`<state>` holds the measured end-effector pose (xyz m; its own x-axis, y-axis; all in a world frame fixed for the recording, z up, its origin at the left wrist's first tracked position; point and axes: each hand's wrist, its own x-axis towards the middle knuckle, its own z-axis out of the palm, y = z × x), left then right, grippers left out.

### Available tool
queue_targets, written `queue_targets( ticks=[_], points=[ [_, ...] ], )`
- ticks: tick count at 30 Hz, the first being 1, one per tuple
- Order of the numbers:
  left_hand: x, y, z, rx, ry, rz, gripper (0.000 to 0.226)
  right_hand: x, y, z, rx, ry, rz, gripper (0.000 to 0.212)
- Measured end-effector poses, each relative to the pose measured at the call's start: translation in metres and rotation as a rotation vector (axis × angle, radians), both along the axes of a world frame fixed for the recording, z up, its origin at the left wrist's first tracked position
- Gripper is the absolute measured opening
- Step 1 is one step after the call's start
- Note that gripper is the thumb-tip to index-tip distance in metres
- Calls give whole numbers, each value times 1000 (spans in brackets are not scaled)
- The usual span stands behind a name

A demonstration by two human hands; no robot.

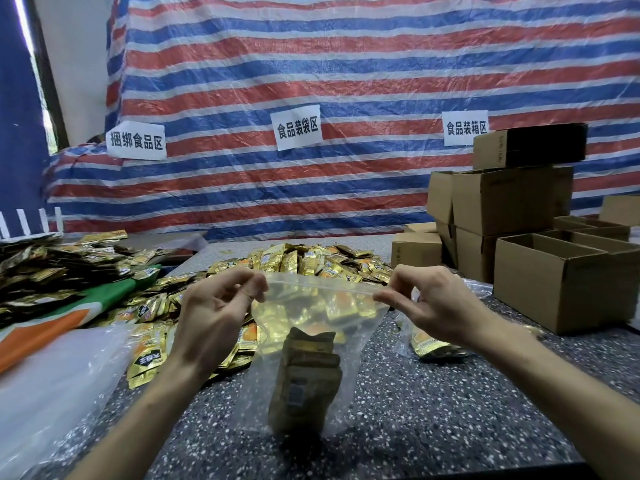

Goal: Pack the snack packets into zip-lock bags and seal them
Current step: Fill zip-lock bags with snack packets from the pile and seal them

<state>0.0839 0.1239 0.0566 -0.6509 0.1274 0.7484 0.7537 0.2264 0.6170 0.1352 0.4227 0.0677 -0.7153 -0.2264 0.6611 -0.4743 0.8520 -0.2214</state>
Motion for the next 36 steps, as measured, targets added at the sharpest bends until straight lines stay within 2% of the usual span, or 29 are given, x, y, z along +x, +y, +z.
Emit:
queue_targets(
  ticks=[2, 4, 6, 7, 9, 10, 11, 14, 17, 21, 26, 29, 31, 34, 36],
  points=[
    [0, 4, -1, 49, -29, -20, 22, -4, 2, -9, -82, 45, -32, 60],
    [0, 7, -3, 98, -67, -42, 22, -5, 0, -24, -327, -16, -14, 60],
    [3, 12, -6, 125, -94, -79, 21, -1, -6, -44, -623, -242, 78, 60],
    [5, 15, -7, 129, -106, -106, 19, 0, -10, -55, -691, -395, 120, 62],
    [9, 24, -8, 123, -121, -161, 17, 0, -25, -77, -620, -643, 218, 67],
    [11, 29, -7, 123, -122, -182, 16, -1, -34, -85, -551, -690, 268, 66],
    [12, 34, -6, 128, -121, -196, 16, -2, -44, -91, -526, -701, 295, 65],
    [14, 44, -6, 129, -113, -227, 20, -6, -64, -97, -631, -670, 346, 61],
    [13, 46, -16, 82, -160, -230, 20, -10, -61, -89, -702, -649, 305, 42],
    [5, 42, -38, 20, -255, -174, 47, -19, -35, -73, -771, -603, 73, 27],
    [1, 55, -62, -80, -301, -201, 34, -60, 16, -43, -966, -475, -227, 15],
    [0, 62, -73, -105, -352, -212, 30, -86, 49, -23, -1127, -423, -321, 12],
    [0, 64, -78, -132, -359, -204, 27, -96, 71, -12, -1221, -386, -393, 19],
    [-2, 64, -85, -170, -345, -202, 25, -102, 94, -11, -1159, -430, -497, 38],
    [-3, 62, -91, -189, -370, -207, 22, -103, 104, -19, -980, -467, -648, 39]
  ],
)
